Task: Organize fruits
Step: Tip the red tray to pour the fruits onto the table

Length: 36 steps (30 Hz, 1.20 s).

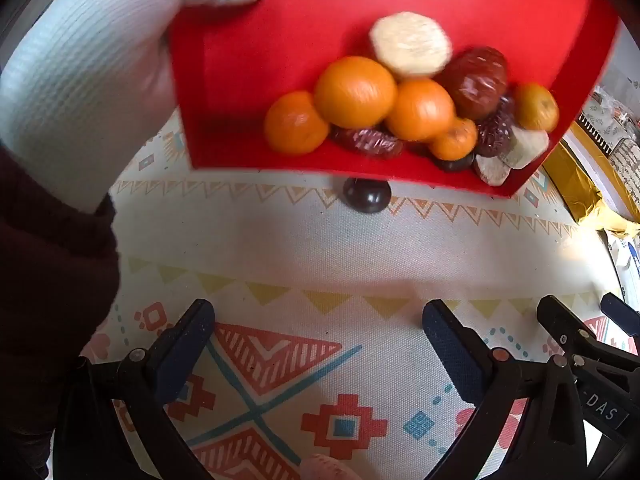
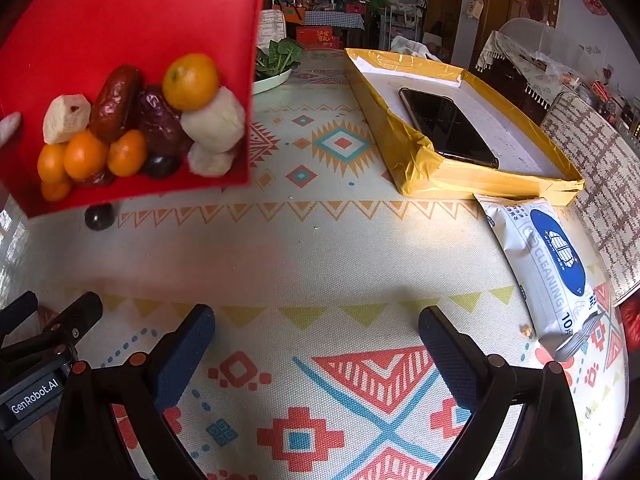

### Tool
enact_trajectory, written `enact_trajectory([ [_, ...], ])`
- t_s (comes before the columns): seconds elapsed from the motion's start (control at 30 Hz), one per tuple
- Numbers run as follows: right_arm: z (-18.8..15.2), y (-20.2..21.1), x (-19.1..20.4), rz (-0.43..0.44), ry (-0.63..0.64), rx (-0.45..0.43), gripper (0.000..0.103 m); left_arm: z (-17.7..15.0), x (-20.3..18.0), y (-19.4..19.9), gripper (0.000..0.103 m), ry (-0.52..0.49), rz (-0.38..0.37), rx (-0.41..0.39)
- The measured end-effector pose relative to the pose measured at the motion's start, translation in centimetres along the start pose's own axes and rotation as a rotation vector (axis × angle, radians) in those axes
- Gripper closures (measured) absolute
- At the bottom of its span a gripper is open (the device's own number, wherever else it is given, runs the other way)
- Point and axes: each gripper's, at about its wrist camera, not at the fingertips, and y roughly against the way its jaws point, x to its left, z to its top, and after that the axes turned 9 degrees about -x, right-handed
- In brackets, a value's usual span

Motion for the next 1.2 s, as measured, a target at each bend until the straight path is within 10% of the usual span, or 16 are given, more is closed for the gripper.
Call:
enact_trajectory([
  [1.2, 0.09, 0.04, 0.05, 0.000, 0.001, 0.001, 0.000, -0.25, 0.15, -0.18, 0.000, -0.001, 0.000, 0.000],
])
